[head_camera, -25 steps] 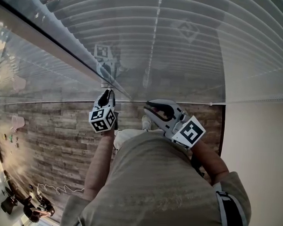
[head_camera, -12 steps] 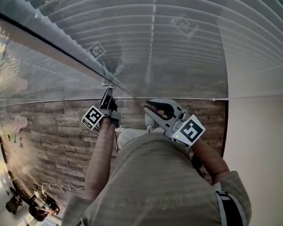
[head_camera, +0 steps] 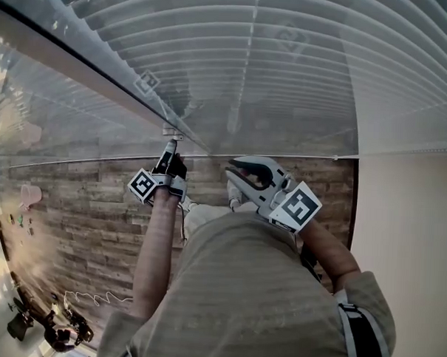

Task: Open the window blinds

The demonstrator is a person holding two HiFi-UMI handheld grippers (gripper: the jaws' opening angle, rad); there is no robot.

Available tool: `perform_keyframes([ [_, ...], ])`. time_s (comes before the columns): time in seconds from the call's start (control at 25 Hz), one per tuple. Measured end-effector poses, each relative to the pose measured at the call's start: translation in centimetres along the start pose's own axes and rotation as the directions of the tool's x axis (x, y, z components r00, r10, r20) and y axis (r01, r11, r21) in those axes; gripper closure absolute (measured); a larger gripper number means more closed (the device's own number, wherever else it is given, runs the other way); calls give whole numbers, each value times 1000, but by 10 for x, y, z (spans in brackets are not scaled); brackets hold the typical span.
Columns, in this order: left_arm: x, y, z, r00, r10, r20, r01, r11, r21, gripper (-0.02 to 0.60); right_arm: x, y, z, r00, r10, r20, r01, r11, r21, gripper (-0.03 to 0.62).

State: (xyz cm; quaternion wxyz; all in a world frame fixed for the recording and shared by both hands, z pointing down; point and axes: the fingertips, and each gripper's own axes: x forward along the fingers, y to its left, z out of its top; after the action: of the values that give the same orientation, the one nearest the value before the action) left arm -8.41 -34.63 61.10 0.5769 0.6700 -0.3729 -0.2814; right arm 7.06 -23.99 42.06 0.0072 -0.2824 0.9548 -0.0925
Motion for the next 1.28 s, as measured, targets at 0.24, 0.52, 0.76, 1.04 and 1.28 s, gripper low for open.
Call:
perform_keyframes([
  [0.24, -2, -4, -26, 919, 393, -39, -153, 445, 882, 364, 2, 4, 5, 1000, 7, 2, -7, 1000, -1, 539],
  [0.52, 12, -10, -18, 870, 476, 125, -248, 204, 947, 448, -1, -5, 4, 1000, 12, -4, -12, 1000, -4, 539],
  [0.76, 14, -4, -16, 885, 461, 71, -279, 401, 873, 451, -4, -18, 1, 1000, 20, -13, -21, 1000, -7, 539],
  [1.04, 12, 2, -12, 941, 339, -15, -249, 721, 646, 451, -3, -26, -1, 999, 30, -15, -30, 999, -10, 539],
  [1.28, 8, 12, -13, 983, 177, -46, -147, 912, 382, 451, 1, -27, -10, 999, 42, -10, -42, 999, -18, 539],
])
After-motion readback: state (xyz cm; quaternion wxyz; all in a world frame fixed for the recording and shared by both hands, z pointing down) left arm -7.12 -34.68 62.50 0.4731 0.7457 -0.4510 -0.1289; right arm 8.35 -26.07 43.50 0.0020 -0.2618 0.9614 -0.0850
